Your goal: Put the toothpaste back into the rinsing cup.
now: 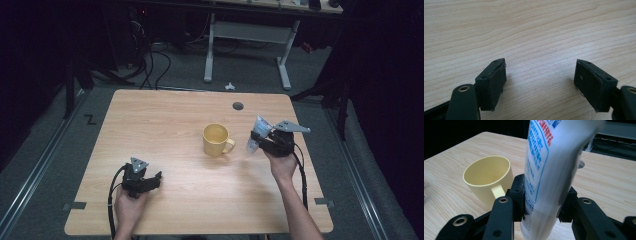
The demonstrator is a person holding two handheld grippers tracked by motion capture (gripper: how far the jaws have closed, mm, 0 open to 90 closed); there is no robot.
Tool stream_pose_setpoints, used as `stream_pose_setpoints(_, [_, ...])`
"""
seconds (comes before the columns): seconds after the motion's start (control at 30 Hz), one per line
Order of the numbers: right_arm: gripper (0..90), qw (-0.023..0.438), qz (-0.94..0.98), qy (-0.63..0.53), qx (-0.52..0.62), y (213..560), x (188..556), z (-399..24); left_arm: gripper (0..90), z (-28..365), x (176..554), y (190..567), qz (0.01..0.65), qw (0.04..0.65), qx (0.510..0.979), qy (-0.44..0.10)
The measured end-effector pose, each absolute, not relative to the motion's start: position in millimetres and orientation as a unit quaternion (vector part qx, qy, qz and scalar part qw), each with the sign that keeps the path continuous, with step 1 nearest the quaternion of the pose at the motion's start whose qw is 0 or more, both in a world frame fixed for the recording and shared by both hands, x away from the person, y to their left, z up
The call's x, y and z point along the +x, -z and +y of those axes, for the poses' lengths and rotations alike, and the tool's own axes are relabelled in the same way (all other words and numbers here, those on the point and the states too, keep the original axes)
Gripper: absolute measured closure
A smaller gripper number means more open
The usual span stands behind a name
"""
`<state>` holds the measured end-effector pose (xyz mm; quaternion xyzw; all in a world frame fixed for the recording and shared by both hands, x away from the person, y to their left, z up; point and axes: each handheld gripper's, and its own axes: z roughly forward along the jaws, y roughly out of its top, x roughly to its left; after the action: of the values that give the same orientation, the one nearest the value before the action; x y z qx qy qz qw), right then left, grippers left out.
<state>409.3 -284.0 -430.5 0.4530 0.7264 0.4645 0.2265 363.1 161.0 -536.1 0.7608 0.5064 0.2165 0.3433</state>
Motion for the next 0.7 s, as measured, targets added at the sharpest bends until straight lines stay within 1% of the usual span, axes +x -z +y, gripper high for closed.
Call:
stream_pose_setpoints(0.33, [65.0, 0.222, 0.728, -0.479, 0.438, 416, 407, -280, 26.0, 161, 363, 536, 0.506, 0.344, 0.761, -0.216])
stream_pose_setpoints(0.7, [65.1, 0.213, 0.727, -0.494, 0.426, 407, 404, -276, 26.1, 161, 363, 536, 0.506, 0.343, 0.761, -0.217])
